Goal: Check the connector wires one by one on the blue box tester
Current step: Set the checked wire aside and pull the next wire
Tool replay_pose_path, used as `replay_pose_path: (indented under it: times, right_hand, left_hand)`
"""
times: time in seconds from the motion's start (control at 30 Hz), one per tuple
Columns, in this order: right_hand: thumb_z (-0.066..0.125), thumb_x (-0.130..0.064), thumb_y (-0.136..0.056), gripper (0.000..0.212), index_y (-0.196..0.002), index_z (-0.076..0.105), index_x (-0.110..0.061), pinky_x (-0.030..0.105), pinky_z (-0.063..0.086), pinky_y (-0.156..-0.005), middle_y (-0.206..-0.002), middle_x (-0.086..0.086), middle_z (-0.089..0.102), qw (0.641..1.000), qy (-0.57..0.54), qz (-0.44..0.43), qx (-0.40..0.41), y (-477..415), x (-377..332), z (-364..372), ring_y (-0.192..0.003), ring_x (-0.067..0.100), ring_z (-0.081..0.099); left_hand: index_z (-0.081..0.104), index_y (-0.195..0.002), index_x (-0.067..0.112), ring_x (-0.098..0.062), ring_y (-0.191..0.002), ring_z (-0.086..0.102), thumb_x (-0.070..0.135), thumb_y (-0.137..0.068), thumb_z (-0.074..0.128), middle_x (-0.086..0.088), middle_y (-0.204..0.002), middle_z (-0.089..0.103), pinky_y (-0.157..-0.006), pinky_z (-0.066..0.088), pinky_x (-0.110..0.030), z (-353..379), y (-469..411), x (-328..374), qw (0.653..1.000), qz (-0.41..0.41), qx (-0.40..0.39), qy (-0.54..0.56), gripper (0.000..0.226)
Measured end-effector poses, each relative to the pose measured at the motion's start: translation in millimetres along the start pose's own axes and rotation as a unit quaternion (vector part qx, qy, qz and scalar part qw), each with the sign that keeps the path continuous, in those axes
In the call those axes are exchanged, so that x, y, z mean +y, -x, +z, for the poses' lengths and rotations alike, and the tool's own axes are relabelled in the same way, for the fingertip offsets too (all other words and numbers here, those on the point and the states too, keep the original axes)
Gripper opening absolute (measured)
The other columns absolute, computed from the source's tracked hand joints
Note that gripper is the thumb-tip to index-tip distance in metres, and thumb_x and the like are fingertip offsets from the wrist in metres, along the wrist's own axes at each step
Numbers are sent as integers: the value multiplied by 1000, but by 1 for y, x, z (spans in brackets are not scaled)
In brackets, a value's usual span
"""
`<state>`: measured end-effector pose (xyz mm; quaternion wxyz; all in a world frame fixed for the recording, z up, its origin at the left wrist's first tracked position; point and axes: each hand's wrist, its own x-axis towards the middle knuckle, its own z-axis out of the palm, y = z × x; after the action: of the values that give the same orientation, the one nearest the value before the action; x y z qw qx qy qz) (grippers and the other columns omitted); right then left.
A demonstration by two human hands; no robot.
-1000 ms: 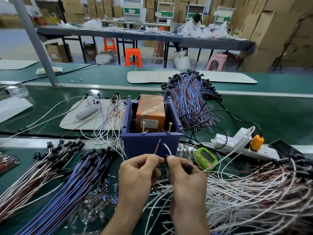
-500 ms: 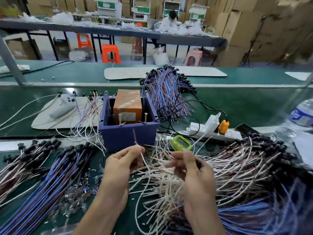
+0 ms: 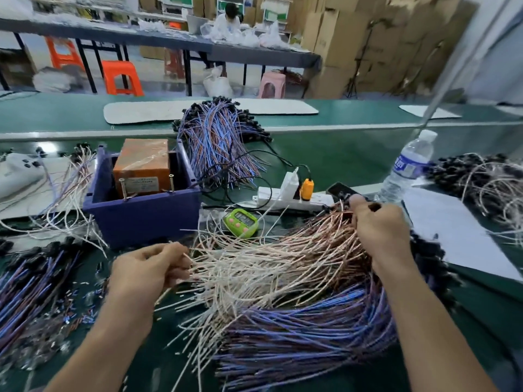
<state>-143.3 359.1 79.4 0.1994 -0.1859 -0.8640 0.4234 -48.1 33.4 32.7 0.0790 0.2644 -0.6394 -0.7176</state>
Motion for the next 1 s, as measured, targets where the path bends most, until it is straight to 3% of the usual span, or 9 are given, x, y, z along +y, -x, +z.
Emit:
replay_pose_path:
  times: [0.13,0.27,0.43,0.63,0.7,0.77,0.83,0.9,1.0]
  right_hand:
    - [59,-48,-97,58,-54,50,-11,36,38,-63,-57,8,53,986,145,-83,-20,-26,2,-9,-66,35,57]
    - [59,-51,-95,48,-63,56,-15,38,45,-69,-74,14,63,962,238,-132,-30,-41,3,0,-76,36,59]
    - [66,-60,-87,45,-103,66,-18,37,45,-72,-96,10,71,920,353,-155,-76,-49,1,10,-92,33,66]
    - [73,-44,-88,34,-107,70,-16,37,38,-73,-78,7,72,900,344,-263,51,-24,-3,8,-71,27,57]
    - [72,-36,-89,24,-107,74,-20,38,41,-87,-88,1,74,897,297,-327,-12,-7,-4,12,-84,22,57]
    - [67,-33,-93,20,-109,74,-24,38,37,-99,-106,-4,73,890,250,-362,-125,14,-7,22,-104,19,57]
    - [59,-36,-97,25,-115,72,-24,37,33,-105,-115,-4,71,884,210,-359,-214,35,-9,38,-114,18,55]
    - [49,-42,-101,34,-122,68,-24,39,33,-107,-119,1,69,873,210,-353,-261,52,-9,56,-117,21,54]
    - [35,-48,-105,41,-110,66,-22,46,36,-101,-106,4,69,848,290,-347,-276,64,-5,72,-107,27,58]
  left_hand:
    - [79,-68,39,-21,-56,67,36,-78,78,3,-60,73,-68,60,-47,-9,6,2,978,63,97,-173,10]
    - [62,-72,71,-2,-57,59,67,-65,61,38,-61,61,-53,42,-22,-12,16,8,893,163,99,-407,9]
    - [77,-71,41,-4,-45,57,50,-88,71,8,-62,73,-51,47,-25,2,20,9,896,103,-124,-414,20]
    - [77,-65,23,-10,-41,52,54,-89,70,-4,-56,70,-46,41,-23,-5,19,11,923,65,-110,-364,40]
    - [75,-60,24,-14,-37,49,56,-87,71,-3,-49,66,-46,40,-22,-10,19,11,922,89,-74,-370,42]
    - [71,-57,30,-11,-34,46,61,-84,70,8,-43,59,-46,42,-23,-12,22,11,861,215,31,-461,41]
    - [69,-58,33,-8,-47,58,64,-81,68,23,-52,61,-49,44,-22,2,37,18,835,315,57,-447,38]
    - [75,-82,45,10,-75,64,67,-76,69,36,-78,68,-61,50,-20,26,40,14,855,341,-35,-389,24]
    - [56,-138,49,8,-128,47,62,-76,74,33,-140,50,-110,40,-25,57,32,-7,815,308,-186,-453,67]
